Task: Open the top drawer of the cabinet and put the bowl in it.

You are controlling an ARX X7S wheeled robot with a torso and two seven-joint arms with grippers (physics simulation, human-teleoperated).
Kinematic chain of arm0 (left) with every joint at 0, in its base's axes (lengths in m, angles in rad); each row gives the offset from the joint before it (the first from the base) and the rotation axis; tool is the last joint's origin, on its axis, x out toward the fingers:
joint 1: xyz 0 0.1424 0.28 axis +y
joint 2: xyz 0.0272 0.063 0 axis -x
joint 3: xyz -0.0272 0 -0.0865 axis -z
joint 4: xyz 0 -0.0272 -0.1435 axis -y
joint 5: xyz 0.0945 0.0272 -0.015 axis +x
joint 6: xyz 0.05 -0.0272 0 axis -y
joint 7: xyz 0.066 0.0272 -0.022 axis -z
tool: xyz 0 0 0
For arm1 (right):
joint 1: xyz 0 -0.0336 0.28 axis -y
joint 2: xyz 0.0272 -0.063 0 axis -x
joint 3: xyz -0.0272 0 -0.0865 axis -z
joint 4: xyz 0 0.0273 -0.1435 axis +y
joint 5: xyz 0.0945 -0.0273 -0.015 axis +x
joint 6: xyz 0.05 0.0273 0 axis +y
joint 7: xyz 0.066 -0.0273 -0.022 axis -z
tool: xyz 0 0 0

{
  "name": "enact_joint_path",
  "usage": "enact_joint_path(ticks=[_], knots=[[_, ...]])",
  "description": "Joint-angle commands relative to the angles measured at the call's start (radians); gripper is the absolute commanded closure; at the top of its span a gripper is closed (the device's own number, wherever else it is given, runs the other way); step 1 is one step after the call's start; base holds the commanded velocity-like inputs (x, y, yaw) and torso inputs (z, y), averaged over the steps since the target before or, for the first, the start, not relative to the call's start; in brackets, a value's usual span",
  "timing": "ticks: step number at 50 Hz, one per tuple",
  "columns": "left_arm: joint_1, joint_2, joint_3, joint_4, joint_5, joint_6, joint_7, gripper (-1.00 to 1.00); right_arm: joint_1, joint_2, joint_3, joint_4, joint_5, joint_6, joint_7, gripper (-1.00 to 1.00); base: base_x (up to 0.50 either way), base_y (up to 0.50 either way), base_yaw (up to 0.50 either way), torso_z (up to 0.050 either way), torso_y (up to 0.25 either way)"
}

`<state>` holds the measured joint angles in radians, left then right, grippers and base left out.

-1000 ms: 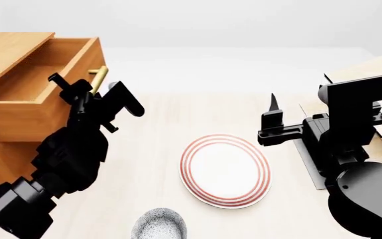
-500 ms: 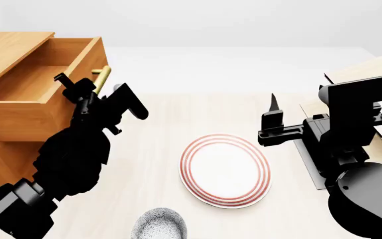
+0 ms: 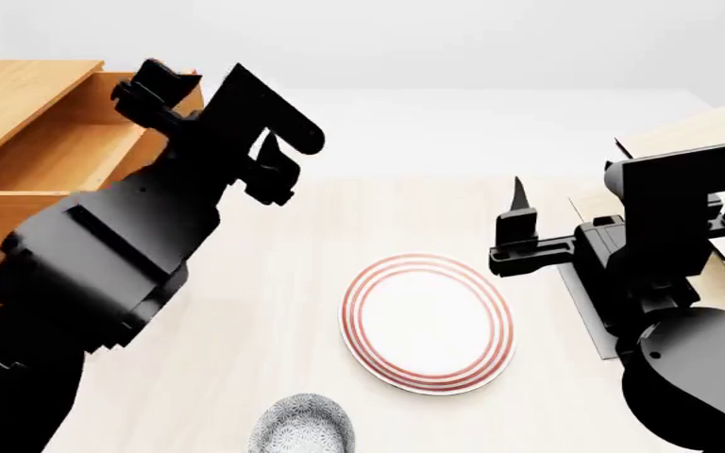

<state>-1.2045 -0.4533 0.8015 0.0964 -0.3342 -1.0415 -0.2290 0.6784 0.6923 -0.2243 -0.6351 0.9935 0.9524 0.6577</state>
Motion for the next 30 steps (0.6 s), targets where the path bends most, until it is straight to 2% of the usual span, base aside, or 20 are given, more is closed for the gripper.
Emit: enact_joint_path(ticks=[1,10,15,18,30], knots=[[-0.096,0.043,-0.214,0.109,-0.158,-0.118,-0.007,-1.0,-0.005,0.003,0.001,-0.001,0.002,-0.005,0.001,-1.0,0.0,0.0,0.0,0.0,0.0],[-0.182,0.125,-0.44,-0.107,-0.223,-0.179,-0.05,-1.0,-0.006,0.005,0.001,0.0,0.002,-0.01,-0.001,-1.0,0.0,0.0,0.0,0.0,0.0],[-0.216,0.15,-0.508,-0.252,-0.224,-0.172,-0.064,-1.0,-0.005,0.003,-0.004,0.002,0.0,-0.01,-0.001,-1.0,0.0,0.0,0.0,0.0,0.0],[-0.235,0.158,-0.527,-0.339,-0.218,-0.159,-0.062,-1.0,-0.004,0.003,-0.007,0.004,-0.002,-0.01,-0.001,-1.0,0.0,0.0,0.0,0.0,0.0],[-0.305,0.166,-0.477,-0.622,-0.161,-0.055,0.008,-1.0,0.014,-0.006,-0.025,0.014,-0.007,-0.004,-0.003,-1.0,0.0,0.0,0.0,0.0,0.0]])
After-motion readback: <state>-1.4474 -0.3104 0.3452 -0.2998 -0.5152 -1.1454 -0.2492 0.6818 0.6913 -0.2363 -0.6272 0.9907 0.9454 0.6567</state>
